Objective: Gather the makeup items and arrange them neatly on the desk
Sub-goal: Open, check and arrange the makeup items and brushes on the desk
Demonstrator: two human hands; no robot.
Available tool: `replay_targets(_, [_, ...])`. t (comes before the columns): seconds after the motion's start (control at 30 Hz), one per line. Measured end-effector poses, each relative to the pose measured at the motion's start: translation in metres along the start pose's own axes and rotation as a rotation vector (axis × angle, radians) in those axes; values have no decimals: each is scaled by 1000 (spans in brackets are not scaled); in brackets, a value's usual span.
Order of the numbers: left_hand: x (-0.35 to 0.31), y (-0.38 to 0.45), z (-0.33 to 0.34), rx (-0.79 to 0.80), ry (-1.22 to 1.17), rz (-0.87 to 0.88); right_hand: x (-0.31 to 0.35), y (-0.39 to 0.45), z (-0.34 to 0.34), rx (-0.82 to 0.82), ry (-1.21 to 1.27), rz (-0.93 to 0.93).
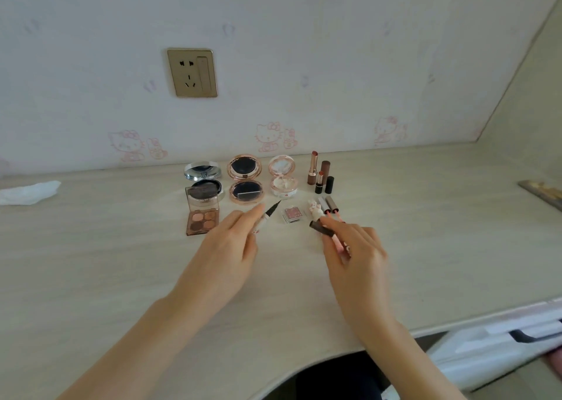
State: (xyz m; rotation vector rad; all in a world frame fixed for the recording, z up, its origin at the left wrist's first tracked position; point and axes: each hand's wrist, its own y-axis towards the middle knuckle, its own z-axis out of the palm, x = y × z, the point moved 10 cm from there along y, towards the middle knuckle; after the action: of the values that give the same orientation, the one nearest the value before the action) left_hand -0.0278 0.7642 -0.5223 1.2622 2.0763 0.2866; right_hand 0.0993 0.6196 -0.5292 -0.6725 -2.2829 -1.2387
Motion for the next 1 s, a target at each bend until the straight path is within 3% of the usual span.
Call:
replay_targets(0.13, [-19, 5, 10, 45, -201, -73, -22, 5, -18, 48, 98, 139])
replay_targets(0.33, [-67, 16, 37, 89, -161, 74, -55, 14, -42, 95, 11, 138])
replay_targets(0.53, [-102, 30, 74, 154, -206, 93, -91, 22, -57, 139, -64, 130])
replay_targets(0.8, [-134, 47, 142, 394, 113, 100, -121, 26, -63, 249, -231, 76])
replay_targets(1.0, [-142, 49, 167, 445, 374, 184, -127, 22, -66, 212, -387, -56])
